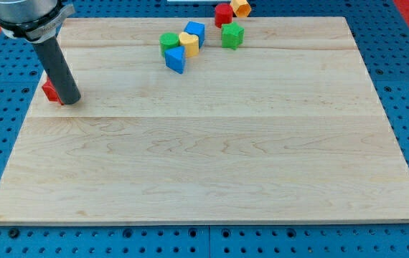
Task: Move your arm towards center right
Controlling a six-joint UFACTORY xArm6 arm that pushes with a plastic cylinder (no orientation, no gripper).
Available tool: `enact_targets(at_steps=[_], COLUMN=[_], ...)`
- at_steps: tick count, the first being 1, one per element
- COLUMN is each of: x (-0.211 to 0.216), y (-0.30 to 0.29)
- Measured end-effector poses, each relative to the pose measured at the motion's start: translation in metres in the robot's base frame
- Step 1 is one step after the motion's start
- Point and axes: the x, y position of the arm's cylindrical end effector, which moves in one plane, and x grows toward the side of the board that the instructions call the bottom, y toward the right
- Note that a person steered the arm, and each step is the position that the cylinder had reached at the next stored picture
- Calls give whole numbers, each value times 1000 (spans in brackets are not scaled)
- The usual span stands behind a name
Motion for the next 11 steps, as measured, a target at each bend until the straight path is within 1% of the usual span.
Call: enact_targets(at_steps=[3,5,6,7,8,9,10,11], x=[21,88,68,56,12,-1,4,51], y=[13,-11,-76,-81,-78,-81,-81,-52])
